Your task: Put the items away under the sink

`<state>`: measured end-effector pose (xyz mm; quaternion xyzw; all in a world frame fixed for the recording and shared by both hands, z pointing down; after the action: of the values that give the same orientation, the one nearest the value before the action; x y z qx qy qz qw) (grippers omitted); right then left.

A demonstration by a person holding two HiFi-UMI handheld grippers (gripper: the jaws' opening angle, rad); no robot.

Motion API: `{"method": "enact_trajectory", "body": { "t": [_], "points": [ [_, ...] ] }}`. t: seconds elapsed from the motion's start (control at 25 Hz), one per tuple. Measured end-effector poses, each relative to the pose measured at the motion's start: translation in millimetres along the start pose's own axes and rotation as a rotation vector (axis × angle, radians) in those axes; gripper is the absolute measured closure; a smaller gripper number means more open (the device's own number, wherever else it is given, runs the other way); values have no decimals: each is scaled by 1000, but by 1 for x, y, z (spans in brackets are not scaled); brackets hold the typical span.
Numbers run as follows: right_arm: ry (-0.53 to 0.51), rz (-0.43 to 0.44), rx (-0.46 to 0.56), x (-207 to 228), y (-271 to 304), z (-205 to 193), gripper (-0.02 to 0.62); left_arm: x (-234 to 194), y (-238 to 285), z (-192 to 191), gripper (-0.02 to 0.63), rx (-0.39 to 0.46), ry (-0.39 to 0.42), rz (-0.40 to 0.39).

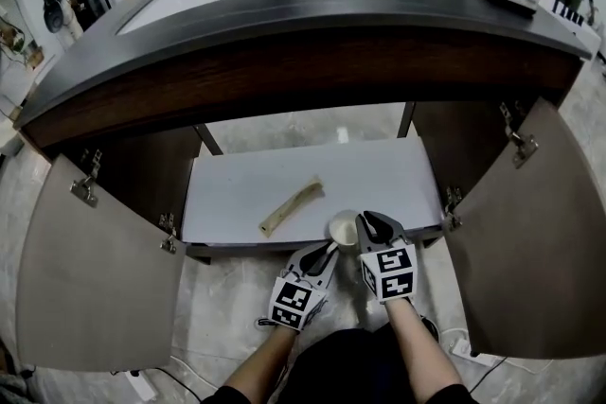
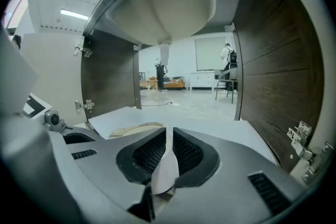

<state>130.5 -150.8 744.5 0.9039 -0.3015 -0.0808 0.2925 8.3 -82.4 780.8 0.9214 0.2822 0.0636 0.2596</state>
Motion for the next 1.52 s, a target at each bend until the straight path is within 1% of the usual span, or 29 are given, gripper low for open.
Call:
{"method": "enact_trajectory", "body": {
  "t": [0.08,0.16,0.24,0.32,0.4,0.52,0.6,0.76,0.96,1.04,1.16,1.44,1.52],
  "points": [
    [13,5,12,7,2,0,552,0,3,5,551,10,10,2],
    [4,15,33,10,4,2,552,-1,7,8,552,12,19,25],
    [-45,41,56,8,5,7,554,-2,11,12,552,17,28,47],
    [-108,60,57,2,9,12,552,-3,17,19,552,18,43,64],
    [-134,37,49,1,10,12,552,-5,23,23,552,8,46,76],
    [-104,-1,78,7,-4,8,552,-8,30,23,552,-2,28,80],
    [-117,-13,91,7,-13,1,552,-10,32,23,552,6,23,81],
    [-157,-28,82,2,-19,-16,554,-13,38,26,552,17,11,80],
    [-182,5,16,-10,-2,-33,554,-15,43,28,552,38,-19,74],
    [-188,2,-9,-11,7,-34,554,-14,42,27,552,58,-29,60],
    [-173,-10,-18,-8,13,-31,554,-14,36,27,552,94,-35,43],
    [-162,-22,-16,-4,23,-24,554,-19,25,23,552,115,-66,40],
    [-161,-22,-18,-5,26,-22,554,-19,24,21,552,116,-68,29]
  ]
}}
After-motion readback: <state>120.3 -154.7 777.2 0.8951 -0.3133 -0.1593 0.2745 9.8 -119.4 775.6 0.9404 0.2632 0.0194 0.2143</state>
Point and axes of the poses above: the fingertips, and each gripper's own axes: y forward along the fingers, x to its right, z out of its top, the point moved 7 cm from there along -y, backward along the fingers, and after that the axes turned 15 degrees about -x, right-handed, at the moved point
